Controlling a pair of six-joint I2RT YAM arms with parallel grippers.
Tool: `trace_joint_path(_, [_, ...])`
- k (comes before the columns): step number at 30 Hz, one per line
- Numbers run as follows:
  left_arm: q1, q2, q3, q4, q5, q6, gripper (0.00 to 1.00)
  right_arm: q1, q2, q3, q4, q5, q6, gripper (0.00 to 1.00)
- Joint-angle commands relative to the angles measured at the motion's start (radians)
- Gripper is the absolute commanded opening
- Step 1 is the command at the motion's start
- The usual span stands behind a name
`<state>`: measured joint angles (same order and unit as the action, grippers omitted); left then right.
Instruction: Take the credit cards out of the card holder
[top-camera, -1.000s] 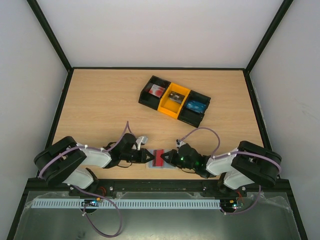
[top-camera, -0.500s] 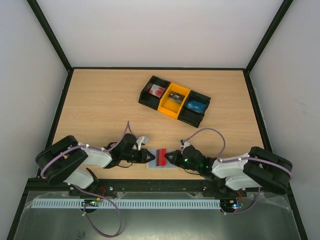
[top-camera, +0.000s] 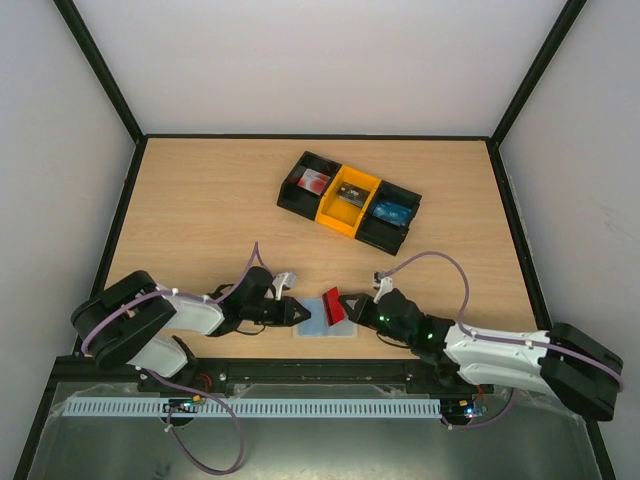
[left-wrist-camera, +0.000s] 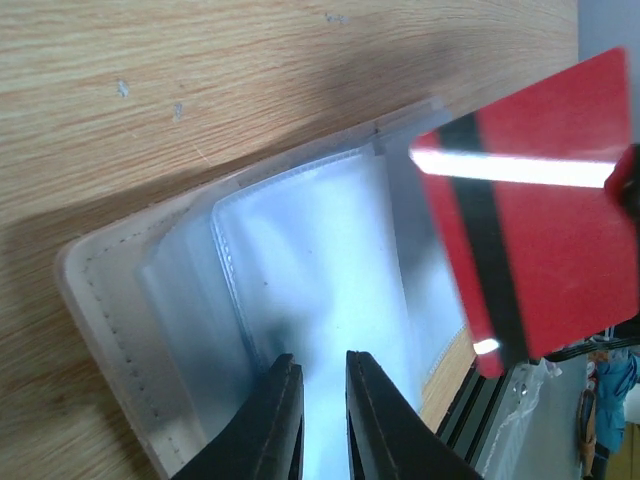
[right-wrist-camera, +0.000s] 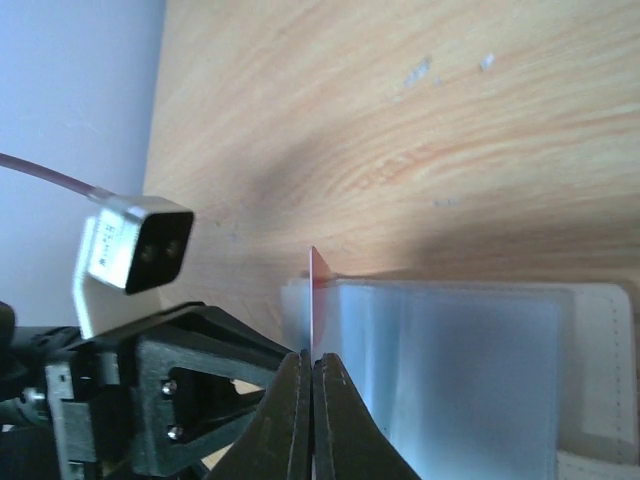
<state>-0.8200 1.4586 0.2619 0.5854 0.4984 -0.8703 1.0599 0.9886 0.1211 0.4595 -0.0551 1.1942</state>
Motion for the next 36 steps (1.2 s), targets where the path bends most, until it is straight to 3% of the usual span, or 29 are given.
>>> trace_joint_path(1, [-0.004, -0.013, 0.015, -0.024, 0.005, -0.022, 0.19, 0.004, -0.110, 0.001, -0.129, 0.101, -0.051, 0.02])
trace_joint_path(8, [-0.003, -0.086, 0.046, -0.083, -0.004, -0.033, 0.23, 0.004, -0.200, -0.028, -0.177, 0.125, -0.045, 0.02])
trace_joint_path(11, [-0.005, -0.124, 0.059, -0.089, 0.019, -0.055, 0.25, 0.004, -0.192, -0.058, -0.068, 0.071, 0.017, 0.02])
trace_joint_path(18, [-0.003, -0.262, 0.071, -0.101, 0.053, -0.146, 0.60, 0.004, -0.131, -0.044, 0.061, 0.008, 0.025, 0.02])
trace_joint_path(21, [-0.004, -0.338, 0.071, -0.107, 0.058, -0.248, 0.67, 0.004, -0.093, -0.038, 0.097, 0.011, -0.063, 0.02])
trace_joint_path(24, [-0.007, -0.436, 0.049, -0.086, 0.025, -0.362, 0.67, 0.004, -0.037, 0.006, 0.060, 0.018, -0.161, 0.02])
trace_joint_path(30, [-0.004, -0.575, -0.042, -0.030, -0.072, -0.585, 0.62, 0.005, 0.043, 0.047, 0.151, -0.024, -0.212, 0.02])
trace_joint_path(33, [-0.004, -0.603, -0.050, -0.071, -0.095, -0.594, 0.58, 0.005, 0.072, 0.067, 0.165, -0.031, -0.194, 0.02])
trace_joint_path(36, [0.008, -0.608, -0.053, -0.091, -0.082, -0.497, 0.60, 0.006, 0.077, 0.059, 0.209, -0.040, -0.123, 0.02])
